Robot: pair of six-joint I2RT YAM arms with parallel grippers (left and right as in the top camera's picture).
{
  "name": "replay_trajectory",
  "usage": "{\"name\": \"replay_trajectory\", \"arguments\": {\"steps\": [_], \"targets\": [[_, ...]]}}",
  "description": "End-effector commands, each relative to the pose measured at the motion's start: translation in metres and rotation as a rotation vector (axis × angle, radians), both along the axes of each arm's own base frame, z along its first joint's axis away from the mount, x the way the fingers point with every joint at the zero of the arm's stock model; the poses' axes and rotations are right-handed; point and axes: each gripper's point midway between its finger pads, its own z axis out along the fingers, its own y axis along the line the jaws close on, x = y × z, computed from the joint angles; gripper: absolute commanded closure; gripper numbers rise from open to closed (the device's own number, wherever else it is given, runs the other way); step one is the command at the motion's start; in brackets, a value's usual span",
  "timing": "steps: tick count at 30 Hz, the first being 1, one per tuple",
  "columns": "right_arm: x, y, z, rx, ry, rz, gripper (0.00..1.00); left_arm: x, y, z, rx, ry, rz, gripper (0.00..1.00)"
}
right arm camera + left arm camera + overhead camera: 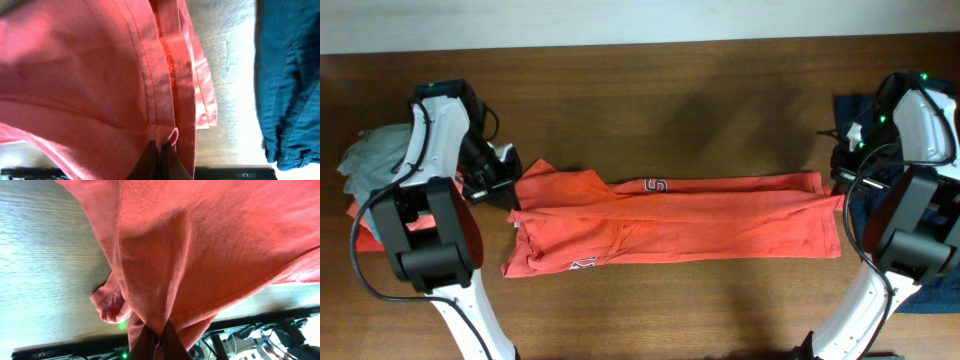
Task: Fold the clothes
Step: 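Lay the folded top edge onto the shirt's lower half with both grippers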
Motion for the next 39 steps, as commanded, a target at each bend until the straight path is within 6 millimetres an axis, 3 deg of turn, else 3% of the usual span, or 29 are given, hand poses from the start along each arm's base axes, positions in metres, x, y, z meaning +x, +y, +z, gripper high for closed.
{"name": "replay_trajectory", "arguments": {"steps": [1, 10, 13, 21, 29, 39], "targets": [[-0.012, 0.000, 0.001, -0.013, 0.021, 0.006, 0.95, -0.007, 0.003, 0.000, 0.003, 0.002, -0.013, 1.00], [-0.028, 0.005, -0.016, -0.001, 0.078, 0.011, 0.91, -0.015, 0.004, 0.000, 0.009, 0.034, -0.019, 1.00], [-0.029, 0.005, -0.016, -0.001, 0.079, 0.011, 0.84, -0.019, 0.006, 0.002, 0.022, 0.052, -0.027, 1.00], [-0.037, -0.012, -0.016, -0.103, 0.128, 0.012, 0.82, -0.024, 0.010, 0.003, 0.042, 0.075, -0.039, 0.94], [-0.035, -0.012, -0.017, -0.105, 0.119, 0.009, 0.81, -0.024, 0.010, 0.003, 0.041, 0.076, -0.040, 0.94], [-0.016, -0.014, -0.013, -0.110, 0.044, -0.013, 0.79, -0.022, 0.000, 0.002, 0.041, 0.064, -0.072, 0.90]]}}
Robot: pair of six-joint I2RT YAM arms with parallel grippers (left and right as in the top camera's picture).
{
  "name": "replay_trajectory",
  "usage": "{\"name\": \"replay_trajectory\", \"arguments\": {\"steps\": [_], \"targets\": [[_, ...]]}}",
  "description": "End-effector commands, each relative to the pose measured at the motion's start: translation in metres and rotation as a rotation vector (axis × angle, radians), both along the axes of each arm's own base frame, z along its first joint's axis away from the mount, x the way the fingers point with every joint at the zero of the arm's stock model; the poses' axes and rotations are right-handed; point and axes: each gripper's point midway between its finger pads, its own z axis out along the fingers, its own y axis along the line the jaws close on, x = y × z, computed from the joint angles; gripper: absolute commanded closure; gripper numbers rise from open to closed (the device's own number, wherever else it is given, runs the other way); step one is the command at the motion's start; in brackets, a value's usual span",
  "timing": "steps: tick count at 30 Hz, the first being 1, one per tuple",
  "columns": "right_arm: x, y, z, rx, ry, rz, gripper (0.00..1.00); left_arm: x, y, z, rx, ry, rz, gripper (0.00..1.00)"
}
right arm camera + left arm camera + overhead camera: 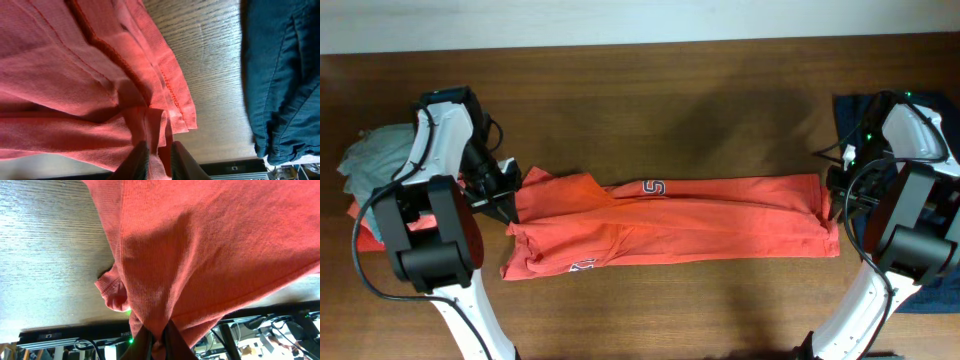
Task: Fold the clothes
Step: 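Lay the folded top edge onto the shirt's lower half with both grippers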
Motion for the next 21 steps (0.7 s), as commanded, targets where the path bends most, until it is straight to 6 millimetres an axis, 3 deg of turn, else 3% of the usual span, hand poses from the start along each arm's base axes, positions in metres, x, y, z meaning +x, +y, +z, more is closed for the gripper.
{"name": "replay_trajectory", "arguments": {"steps": [1, 10, 16, 21], "targets": [[0.010, -0.005, 0.016, -0.028, -0.060, -0.010, 0.79, -0.001, -0.007, 0.005, 0.003, -0.021, -0.058, 0.89], [0.010, -0.005, 0.016, -0.027, -0.056, -0.010, 0.78, -0.016, -0.014, -0.002, 0.026, 0.035, -0.125, 0.80], [0.010, -0.005, 0.016, -0.027, -0.057, -0.010, 0.75, -0.034, -0.004, -0.017, 0.085, 0.101, -0.133, 0.71], [0.014, 0.006, 0.016, 0.050, -0.090, 0.012, 0.71, -0.040, 0.012, -0.027, 0.209, 0.120, -0.122, 0.71]]}}
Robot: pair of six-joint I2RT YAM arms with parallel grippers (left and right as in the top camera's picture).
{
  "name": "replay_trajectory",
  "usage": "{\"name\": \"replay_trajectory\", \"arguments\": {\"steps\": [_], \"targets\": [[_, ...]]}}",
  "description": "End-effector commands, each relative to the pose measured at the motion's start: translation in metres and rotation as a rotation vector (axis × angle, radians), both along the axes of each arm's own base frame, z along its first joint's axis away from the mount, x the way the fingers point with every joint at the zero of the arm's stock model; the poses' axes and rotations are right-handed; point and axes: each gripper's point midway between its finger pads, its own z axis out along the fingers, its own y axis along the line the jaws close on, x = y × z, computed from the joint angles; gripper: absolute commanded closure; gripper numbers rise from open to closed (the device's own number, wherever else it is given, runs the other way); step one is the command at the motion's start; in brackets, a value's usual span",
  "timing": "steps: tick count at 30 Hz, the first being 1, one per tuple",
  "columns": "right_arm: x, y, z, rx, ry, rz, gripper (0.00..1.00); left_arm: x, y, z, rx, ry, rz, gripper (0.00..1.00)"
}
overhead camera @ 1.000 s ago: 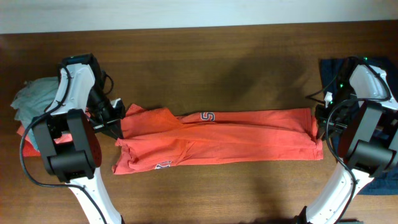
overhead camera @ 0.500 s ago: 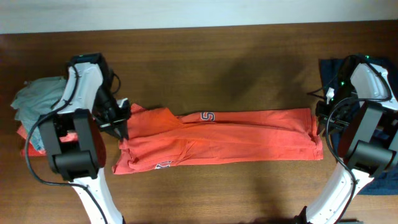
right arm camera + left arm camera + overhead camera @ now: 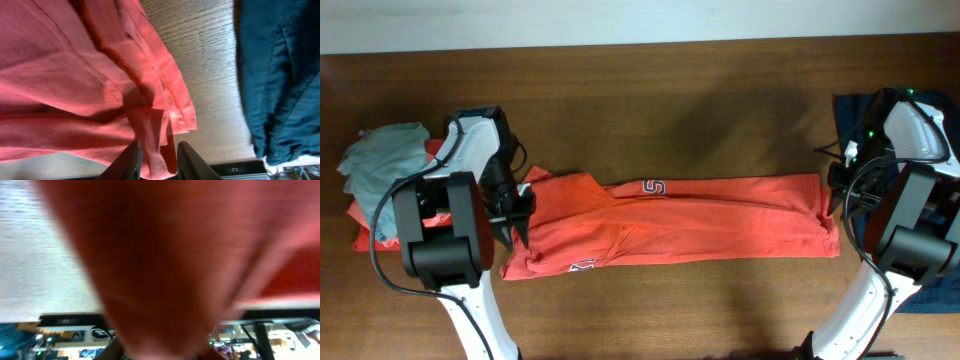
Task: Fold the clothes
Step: 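Lay the folded top edge onto the shirt's lower half with both grippers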
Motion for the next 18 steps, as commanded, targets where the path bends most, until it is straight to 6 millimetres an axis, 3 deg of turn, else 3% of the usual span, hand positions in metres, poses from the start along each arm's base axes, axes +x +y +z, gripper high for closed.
{"name": "replay_trajectory", "arguments": {"steps": [1, 3, 7, 11, 18], "targets": [[0.012, 0.013, 0.014, 0.098, -0.094, 0.030, 0.70, -0.001, 0.015, 0.000, 0.105, -0.021, -0.002, 0.71], [0.015, 0.021, 0.016, 0.170, -0.129, 0.046, 0.70, 0.004, 0.015, -0.004, 0.102, -0.044, 0.002, 0.76], [0.011, 0.011, 0.017, 0.182, -0.136, 0.002, 0.69, 0.017, 0.011, 0.000, 0.085, -0.109, 0.016, 0.80], [0.003, -0.004, 0.020, 0.210, -0.138, -0.081, 0.68, 0.031, 0.012, 0.022, 0.087, -0.229, 0.020, 0.80], [-0.001, -0.014, 0.021, 0.228, -0.151, -0.140, 0.65, 0.047, 0.011, 0.062, 0.086, -0.430, 0.033, 0.59]]}}
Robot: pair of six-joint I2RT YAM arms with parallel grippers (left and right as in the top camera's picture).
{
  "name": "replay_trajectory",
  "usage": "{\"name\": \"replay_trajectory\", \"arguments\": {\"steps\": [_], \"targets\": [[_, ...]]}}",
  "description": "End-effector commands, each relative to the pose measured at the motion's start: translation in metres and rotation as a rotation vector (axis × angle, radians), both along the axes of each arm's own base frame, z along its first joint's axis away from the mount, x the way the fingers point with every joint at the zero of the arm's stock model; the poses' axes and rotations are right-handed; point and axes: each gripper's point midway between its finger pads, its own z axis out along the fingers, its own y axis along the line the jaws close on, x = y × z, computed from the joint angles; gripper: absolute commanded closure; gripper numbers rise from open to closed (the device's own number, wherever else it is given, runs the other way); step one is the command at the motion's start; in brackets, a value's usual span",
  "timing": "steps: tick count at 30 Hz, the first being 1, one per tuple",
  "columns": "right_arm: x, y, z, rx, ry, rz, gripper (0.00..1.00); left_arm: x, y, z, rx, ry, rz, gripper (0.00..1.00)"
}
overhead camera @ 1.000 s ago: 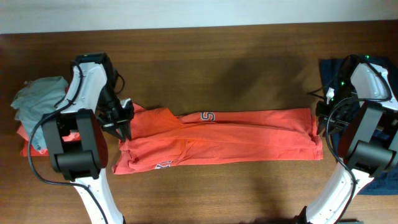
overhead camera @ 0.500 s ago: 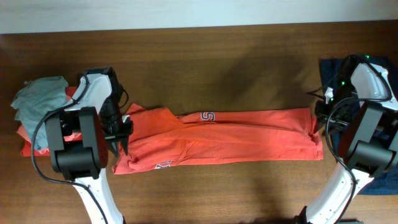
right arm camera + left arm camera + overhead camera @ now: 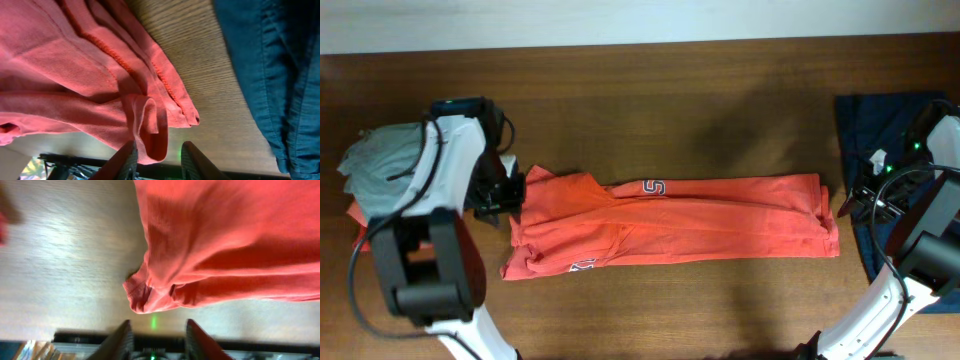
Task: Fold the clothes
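An orange shirt (image 3: 670,225) lies folded into a long strip across the middle of the wooden table. At its left end my left gripper (image 3: 506,196) stands open just off the bunched corner of the shirt (image 3: 150,292); in the left wrist view nothing sits between the fingers (image 3: 122,340). My right gripper (image 3: 847,203) is open at the shirt's right end. There a curled fold of the hem (image 3: 150,130) reaches down between the spread fingertips (image 3: 192,160) without being clamped.
A pile of grey and red clothes (image 3: 380,165) lies at the left edge, under the left arm. A dark blue garment (image 3: 885,150) lies at the right edge, next to the right gripper, and also fills the right of the right wrist view (image 3: 280,70).
The left gripper now shows open and has drawn back up and to the left, off the shirt's corner. The right gripper, still open, has shifted slightly right of the hem. The shirt lies unchanged.
Both grippers were shut on the shirt's two ends, holding the strip stretched. Then the right gripper was open while the left still pinched its corner. After that the left wrist view was blurred with cloth. Now both are open and the shirt rests flat.
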Motion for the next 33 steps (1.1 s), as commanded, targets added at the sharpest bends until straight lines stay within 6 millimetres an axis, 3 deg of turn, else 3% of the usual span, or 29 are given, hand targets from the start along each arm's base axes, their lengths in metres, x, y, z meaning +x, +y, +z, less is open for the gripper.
{"name": "replay_trajectory", "arguments": {"steps": [1, 5, 11, 18, 22, 24, 33], "targets": [[0.010, 0.006, 0.014, 0.003, -0.058, 0.007, 0.65, 0.026, -0.005, 0.025, -0.031, -0.191, 0.017, 0.54], [0.013, 0.011, 0.013, 0.002, -0.061, 0.027, 0.65, 0.050, -0.006, 0.019, -0.039, -0.280, 0.019, 0.53], [0.014, 0.014, 0.013, 0.003, -0.061, 0.037, 0.65, 0.051, 0.003, -0.001, -0.007, -0.227, 0.031, 0.53], [0.015, 0.014, 0.013, 0.001, -0.064, 0.037, 0.65, 0.049, -0.004, -0.032, -0.054, -0.144, 0.043, 0.53], [0.015, 0.014, 0.013, 0.001, -0.064, 0.037, 0.65, 0.048, -0.005, -0.036, -0.056, -0.130, 0.043, 0.54], [0.015, 0.014, 0.013, 0.001, -0.064, 0.037, 0.65, 0.047, -0.005, -0.036, -0.055, -0.125, 0.043, 0.60], [0.015, 0.014, 0.013, 0.001, -0.064, 0.037, 0.65, 0.039, -0.005, -0.036, -0.057, -0.090, 0.044, 0.60]]}}
